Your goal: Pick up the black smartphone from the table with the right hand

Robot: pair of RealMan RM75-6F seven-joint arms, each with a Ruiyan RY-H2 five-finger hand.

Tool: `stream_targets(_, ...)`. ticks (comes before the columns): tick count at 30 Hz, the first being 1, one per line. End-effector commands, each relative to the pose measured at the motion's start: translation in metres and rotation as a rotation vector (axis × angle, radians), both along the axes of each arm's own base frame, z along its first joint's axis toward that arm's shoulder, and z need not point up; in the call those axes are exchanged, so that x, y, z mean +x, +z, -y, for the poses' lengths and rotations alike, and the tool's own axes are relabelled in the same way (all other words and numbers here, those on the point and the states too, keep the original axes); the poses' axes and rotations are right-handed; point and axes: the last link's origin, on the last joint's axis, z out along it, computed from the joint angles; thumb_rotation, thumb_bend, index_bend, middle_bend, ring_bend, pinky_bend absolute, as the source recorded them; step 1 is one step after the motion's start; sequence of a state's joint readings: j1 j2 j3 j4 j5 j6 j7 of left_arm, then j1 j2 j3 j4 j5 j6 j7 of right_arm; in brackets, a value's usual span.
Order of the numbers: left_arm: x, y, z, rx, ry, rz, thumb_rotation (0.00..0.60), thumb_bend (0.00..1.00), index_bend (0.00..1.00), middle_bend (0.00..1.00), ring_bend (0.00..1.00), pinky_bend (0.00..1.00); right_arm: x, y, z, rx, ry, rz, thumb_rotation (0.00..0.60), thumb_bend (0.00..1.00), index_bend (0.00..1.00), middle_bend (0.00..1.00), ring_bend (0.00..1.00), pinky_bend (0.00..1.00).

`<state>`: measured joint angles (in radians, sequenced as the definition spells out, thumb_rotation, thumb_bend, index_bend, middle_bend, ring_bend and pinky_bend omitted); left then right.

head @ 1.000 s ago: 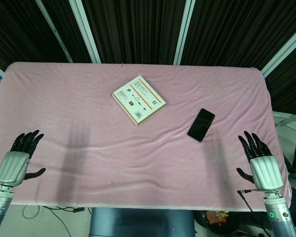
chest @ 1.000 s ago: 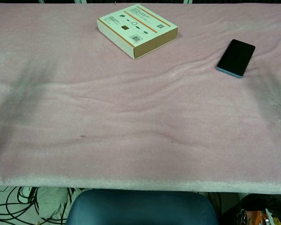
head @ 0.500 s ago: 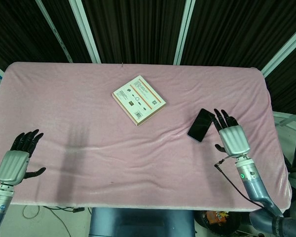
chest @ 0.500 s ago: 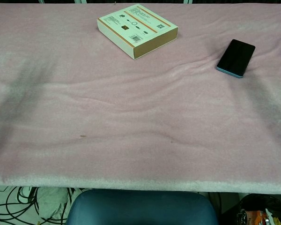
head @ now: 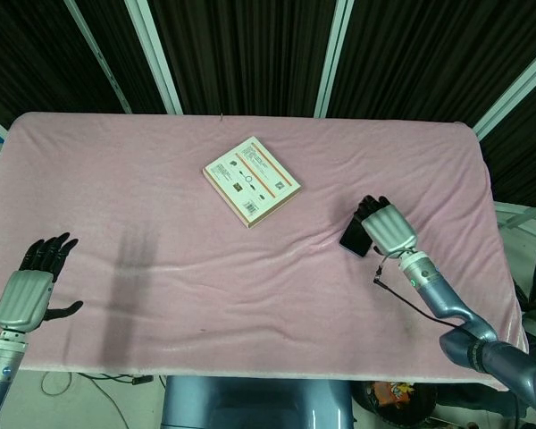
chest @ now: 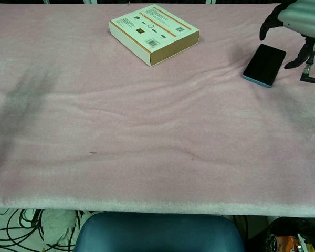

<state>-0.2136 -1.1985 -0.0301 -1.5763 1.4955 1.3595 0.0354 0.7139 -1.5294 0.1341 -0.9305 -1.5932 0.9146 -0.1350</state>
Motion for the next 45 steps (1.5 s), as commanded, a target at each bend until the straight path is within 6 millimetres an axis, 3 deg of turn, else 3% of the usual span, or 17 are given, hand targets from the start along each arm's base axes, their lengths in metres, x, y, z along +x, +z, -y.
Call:
stream_targets(1, 0.000, 0.000, 0.000, 0.000, 0.003, -0.001, 0.600, 0.00, 0.00, 0.00, 0.00, 0.00, 0.003, -0.010, 0.010, 0.063, 0.021, -0.060, 0.600, 0.14, 0.33, 0.28, 0.18, 0.28)
stream_targets(6, -0.001, 0.000, -0.002, 0.006, 0.011, 0.000, 0.600, 0.00, 0.00, 0.00, 0.00, 0.00, 0.004, -0.021, 0.020, 0.100, 0.042, -0.141, 0.600, 0.14, 0.32, 0.25, 0.16, 0.28)
stream_targets(13, -0.002, 0.000, -0.004, 0.011, 0.023, 0.001, 0.600, 0.00, 0.00, 0.00, 0.00, 0.00, 0.002, -0.030, 0.031, 0.104, 0.065, -0.223, 0.600, 0.09, 0.20, 0.15, 0.09, 0.24)
stream_targets(23, -0.001, -0.001, -0.004, 0.014, 0.026, -0.003, 0.600, 0.00, 0.00, 0.00, 0.00, 0.00, -0.002, -0.024, 0.041, 0.087, 0.102, -0.295, 0.600, 0.09, 0.20, 0.15, 0.09, 0.24)
stream_targets(33, -0.001, -0.001, -0.004, 0.020, 0.026, -0.009, 0.600, 0.00, 0.00, 0.00, 0.00, 0.00, -0.020, -0.021, 0.039, 0.101, 0.088, -0.337, 0.600, 0.09, 0.20, 0.16, 0.09, 0.24)
stream_targets(45, -0.001, -0.001, -0.005, 0.027, 0.031, -0.010, 0.600, 0.00, 0.00, 0.00, 0.00, 0.00, -0.023, -0.031, 0.031, 0.116, 0.066, -0.275, 0.600, 0.13, 0.39, 0.23, 0.14, 0.24)
